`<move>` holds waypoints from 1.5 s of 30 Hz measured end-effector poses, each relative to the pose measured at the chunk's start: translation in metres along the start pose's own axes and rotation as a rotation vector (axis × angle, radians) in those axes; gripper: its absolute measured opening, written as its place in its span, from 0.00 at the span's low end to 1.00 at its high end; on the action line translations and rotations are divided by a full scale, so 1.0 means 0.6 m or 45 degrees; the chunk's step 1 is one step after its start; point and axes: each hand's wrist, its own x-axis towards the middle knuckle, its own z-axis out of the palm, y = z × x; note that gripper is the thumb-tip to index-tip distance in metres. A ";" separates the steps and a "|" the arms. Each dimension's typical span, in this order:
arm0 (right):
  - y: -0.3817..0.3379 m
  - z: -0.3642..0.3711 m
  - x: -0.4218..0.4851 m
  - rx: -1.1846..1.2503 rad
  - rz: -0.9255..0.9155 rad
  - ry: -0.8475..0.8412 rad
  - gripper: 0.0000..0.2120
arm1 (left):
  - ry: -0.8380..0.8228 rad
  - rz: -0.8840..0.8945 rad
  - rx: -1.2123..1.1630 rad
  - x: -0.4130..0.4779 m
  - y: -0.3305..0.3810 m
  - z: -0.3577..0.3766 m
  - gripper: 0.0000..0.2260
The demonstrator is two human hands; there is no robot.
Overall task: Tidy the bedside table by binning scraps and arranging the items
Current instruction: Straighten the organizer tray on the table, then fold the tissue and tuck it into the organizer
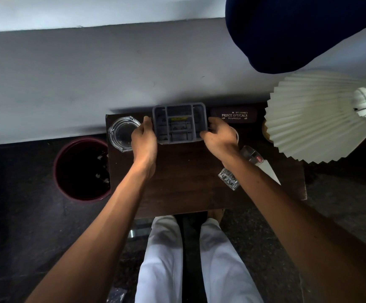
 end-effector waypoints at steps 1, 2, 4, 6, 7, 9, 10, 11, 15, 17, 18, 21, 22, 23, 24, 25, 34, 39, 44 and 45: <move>0.004 0.000 -0.005 0.016 -0.008 0.039 0.19 | 0.023 -0.011 -0.004 -0.001 -0.005 -0.004 0.23; 0.010 -0.001 -0.013 0.041 -0.017 0.083 0.19 | 0.056 -0.010 -0.005 -0.003 -0.013 -0.008 0.24; 0.024 -0.001 -0.040 0.061 -0.037 0.176 0.19 | 0.118 0.005 -0.005 -0.015 -0.029 -0.018 0.25; 0.048 -0.001 -0.077 0.072 -0.096 0.239 0.18 | 0.125 0.026 -0.028 -0.048 -0.045 -0.025 0.20; 0.066 -0.003 -0.098 0.118 -0.133 0.254 0.17 | 0.141 0.047 -0.036 -0.066 -0.056 -0.029 0.17; 0.106 -0.009 -0.144 0.207 -0.158 0.292 0.14 | 0.192 0.080 -0.046 -0.107 -0.081 -0.035 0.14; 0.127 -0.017 -0.166 0.219 -0.144 0.320 0.13 | 0.213 0.084 -0.059 -0.128 -0.093 -0.035 0.13; 0.148 -0.027 -0.187 0.215 -0.121 0.351 0.12 | 0.221 0.080 -0.060 -0.150 -0.105 -0.032 0.12; 0.234 -0.084 -0.233 0.182 0.057 0.427 0.12 | 0.068 0.033 0.005 -0.244 -0.152 0.008 0.11; 0.269 -0.117 -0.234 0.164 0.159 0.482 0.12 | -0.080 0.015 0.085 -0.288 -0.175 0.044 0.10; 0.283 -0.131 -0.229 0.126 0.190 0.515 0.12 | -0.168 0.007 0.116 -0.305 -0.186 0.063 0.10; 0.313 -0.174 -0.199 -0.001 0.251 0.572 0.12 | -0.442 -0.003 0.193 -0.335 -0.220 0.129 0.09; 0.321 -0.184 -0.186 -0.034 0.255 0.577 0.12 | -0.514 -0.020 0.231 -0.337 -0.233 0.151 0.09; 0.327 -0.192 -0.174 -0.066 0.247 0.575 0.12 | -0.562 -0.057 0.266 -0.335 -0.244 0.170 0.09; 0.333 -0.199 -0.163 -0.103 0.240 0.561 0.12 | -0.588 -0.113 0.287 -0.331 -0.255 0.187 0.08; 0.339 -0.205 -0.152 -0.136 0.226 0.536 0.13 | -0.596 -0.169 0.301 -0.326 -0.262 0.203 0.08; 0.386 -0.212 -0.098 -0.369 0.115 0.297 0.18 | -0.440 -0.213 0.411 -0.265 -0.258 0.297 0.16; 0.396 -0.209 -0.106 -0.339 0.092 0.262 0.17 | -0.461 -0.199 0.437 -0.261 -0.259 0.313 0.16; 0.402 -0.212 -0.119 -0.263 0.138 0.228 0.17 | -0.491 -0.242 0.420 -0.264 -0.263 0.316 0.17; 0.401 -0.212 -0.124 -0.228 0.170 0.228 0.17 | -0.495 -0.259 0.416 -0.264 -0.265 0.316 0.17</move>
